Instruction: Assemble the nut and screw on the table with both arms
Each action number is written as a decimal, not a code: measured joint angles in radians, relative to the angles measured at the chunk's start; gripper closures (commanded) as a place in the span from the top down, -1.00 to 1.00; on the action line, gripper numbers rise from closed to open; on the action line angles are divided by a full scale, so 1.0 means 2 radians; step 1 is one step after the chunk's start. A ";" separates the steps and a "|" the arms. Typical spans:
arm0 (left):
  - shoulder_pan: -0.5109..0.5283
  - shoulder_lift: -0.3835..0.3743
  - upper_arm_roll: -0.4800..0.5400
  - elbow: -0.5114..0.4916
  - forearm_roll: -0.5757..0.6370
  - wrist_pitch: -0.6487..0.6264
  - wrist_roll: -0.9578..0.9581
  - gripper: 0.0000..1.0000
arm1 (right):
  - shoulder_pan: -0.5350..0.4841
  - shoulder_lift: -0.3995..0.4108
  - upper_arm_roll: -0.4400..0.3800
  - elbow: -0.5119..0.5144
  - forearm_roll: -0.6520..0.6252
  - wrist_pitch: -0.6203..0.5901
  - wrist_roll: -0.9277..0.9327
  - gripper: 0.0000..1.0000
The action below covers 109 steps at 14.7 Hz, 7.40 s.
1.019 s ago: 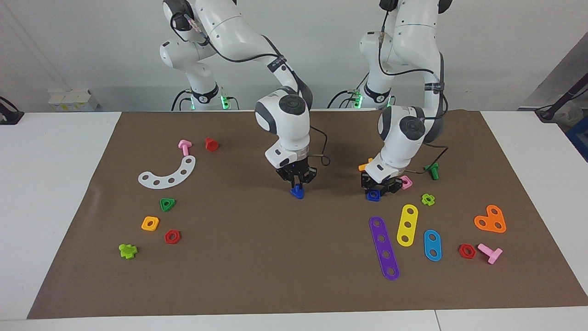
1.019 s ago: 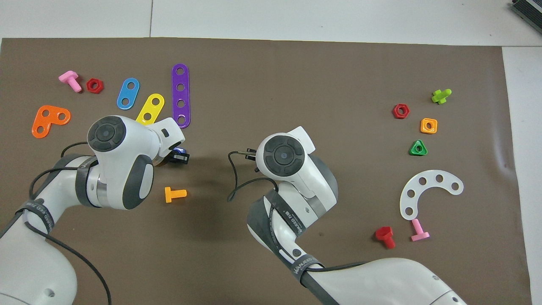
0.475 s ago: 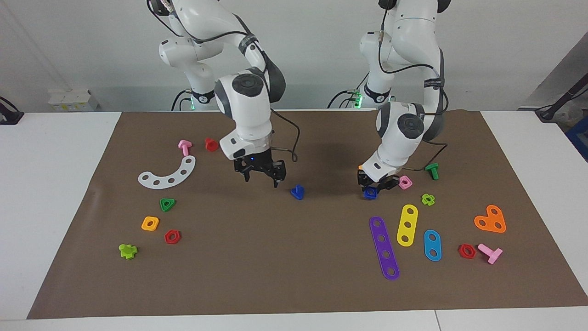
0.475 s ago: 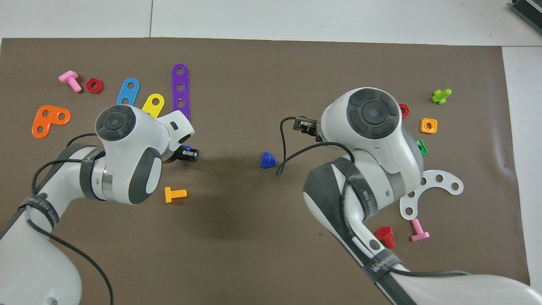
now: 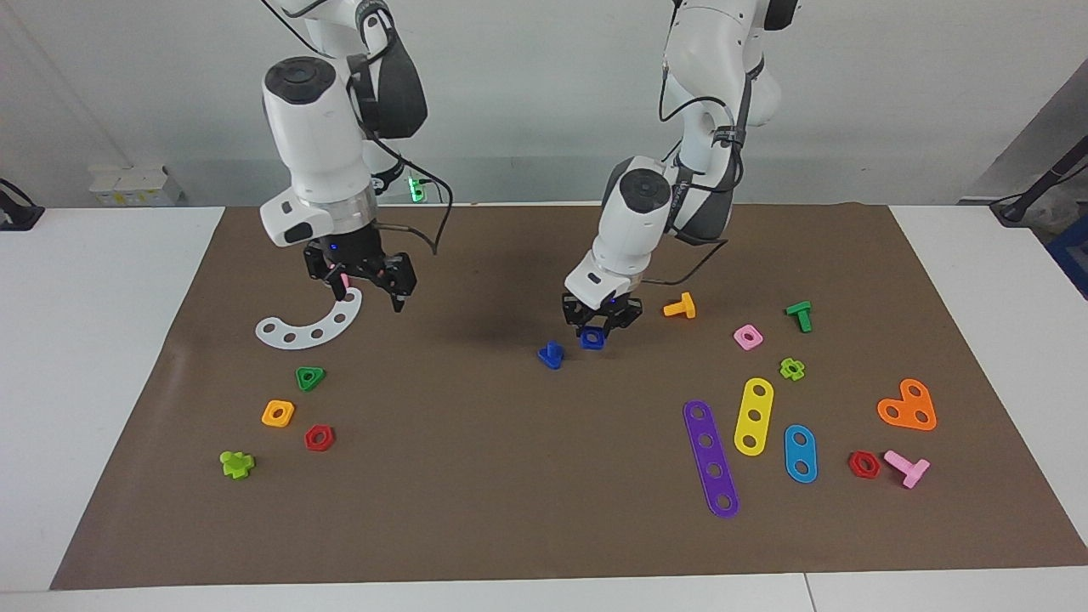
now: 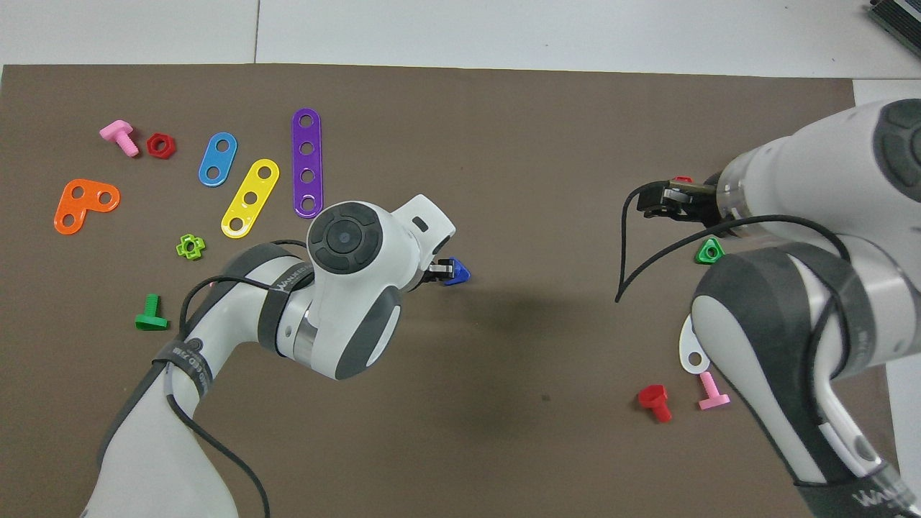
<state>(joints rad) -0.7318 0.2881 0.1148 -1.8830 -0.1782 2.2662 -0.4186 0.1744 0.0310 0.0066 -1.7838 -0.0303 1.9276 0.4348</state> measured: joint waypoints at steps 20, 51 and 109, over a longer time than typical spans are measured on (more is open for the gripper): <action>-0.040 0.033 0.014 0.025 -0.013 0.049 -0.026 -1.00 | -0.062 -0.036 -0.001 0.068 0.013 -0.139 -0.170 0.97; -0.060 0.048 0.013 -0.009 0.010 0.074 -0.024 1.00 | -0.061 -0.038 -0.001 0.062 0.013 -0.139 -0.175 0.98; 0.244 -0.224 0.023 0.035 0.102 -0.318 0.226 1.00 | -0.063 -0.043 -0.001 0.053 0.013 -0.139 -0.175 1.00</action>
<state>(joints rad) -0.2442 -0.1608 0.1606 -1.8133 0.0266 1.6298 0.0324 0.0486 -0.0541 0.0040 -1.6772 -0.0036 1.6487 0.0850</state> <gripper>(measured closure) 0.000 0.000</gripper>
